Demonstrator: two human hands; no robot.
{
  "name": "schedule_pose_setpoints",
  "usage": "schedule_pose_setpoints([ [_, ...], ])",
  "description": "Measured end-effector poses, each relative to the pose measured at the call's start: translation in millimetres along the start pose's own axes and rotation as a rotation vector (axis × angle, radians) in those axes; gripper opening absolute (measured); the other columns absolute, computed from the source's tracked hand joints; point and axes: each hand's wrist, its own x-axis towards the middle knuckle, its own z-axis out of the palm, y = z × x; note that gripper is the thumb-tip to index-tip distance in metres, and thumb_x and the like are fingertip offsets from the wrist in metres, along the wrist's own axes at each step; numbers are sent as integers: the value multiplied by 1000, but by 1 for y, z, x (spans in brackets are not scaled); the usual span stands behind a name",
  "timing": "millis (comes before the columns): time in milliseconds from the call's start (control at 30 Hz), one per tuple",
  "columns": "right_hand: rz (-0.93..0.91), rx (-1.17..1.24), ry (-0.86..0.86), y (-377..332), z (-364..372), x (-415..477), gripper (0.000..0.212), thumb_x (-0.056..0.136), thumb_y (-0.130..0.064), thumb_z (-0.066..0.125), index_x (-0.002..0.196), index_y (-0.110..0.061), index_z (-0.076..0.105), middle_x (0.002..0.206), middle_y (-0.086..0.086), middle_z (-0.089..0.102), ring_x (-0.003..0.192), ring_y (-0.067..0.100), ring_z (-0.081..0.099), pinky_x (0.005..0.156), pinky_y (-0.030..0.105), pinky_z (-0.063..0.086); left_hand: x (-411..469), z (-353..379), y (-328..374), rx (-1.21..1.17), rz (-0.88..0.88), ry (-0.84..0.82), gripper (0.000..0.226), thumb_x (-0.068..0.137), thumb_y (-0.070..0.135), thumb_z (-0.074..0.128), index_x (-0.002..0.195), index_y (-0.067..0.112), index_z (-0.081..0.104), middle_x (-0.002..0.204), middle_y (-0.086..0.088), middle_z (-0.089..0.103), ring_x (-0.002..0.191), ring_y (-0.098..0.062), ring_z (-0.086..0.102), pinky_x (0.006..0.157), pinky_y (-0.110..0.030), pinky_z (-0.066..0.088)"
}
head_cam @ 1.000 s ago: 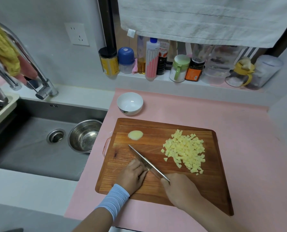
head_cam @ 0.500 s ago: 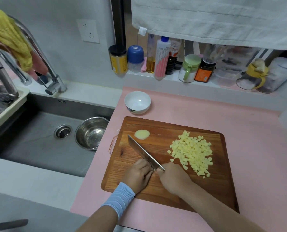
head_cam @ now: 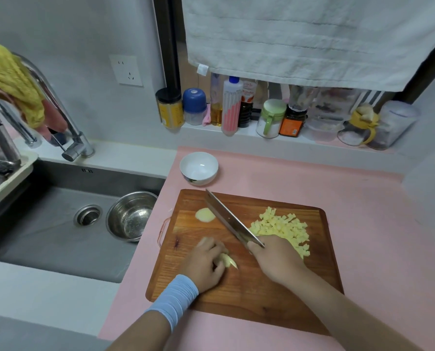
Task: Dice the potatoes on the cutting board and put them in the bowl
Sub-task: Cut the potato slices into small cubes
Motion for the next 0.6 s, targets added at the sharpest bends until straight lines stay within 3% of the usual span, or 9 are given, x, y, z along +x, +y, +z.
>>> schedule_pose_setpoints([
  [167,-19,-77,21,11,-6,-2,31,104,-45,46,87,-30,69,67,-6,64,63,14,62,56,31,46,22,4,8,189,117,-250,26,87,35,60,109,34,73,106,15,63,103,-15,51,93,-31,38],
  [233,-27,-97,31,16,-8,-4,32,104,-45,46,79,-34,64,64,-7,61,60,12,60,51,28,41,30,4,9,186,77,-276,25,91,36,59,113,35,72,108,15,64,107,-13,49,96,-30,33],
  [333,-31,-86,29,23,-10,-5,27,104,-45,46,90,-38,68,65,-8,63,59,9,59,50,25,38,42,0,9,178,-4,-279,31,92,34,57,120,37,69,113,16,63,110,-13,46,95,-26,27],
  [500,-7,-41,33,31,-6,-6,29,103,-46,47,80,-36,61,69,-8,65,63,9,62,51,24,40,51,-9,0,211,-52,-416,39,91,31,53,127,29,66,122,12,56,113,-13,44,104,-30,36],
  [600,5,-20,16,35,-1,-5,34,103,-47,48,75,-32,59,68,-7,65,64,11,63,54,29,45,41,-12,-5,163,8,-438,55,80,45,59,132,25,61,120,8,51,113,-11,43,100,-25,42],
])
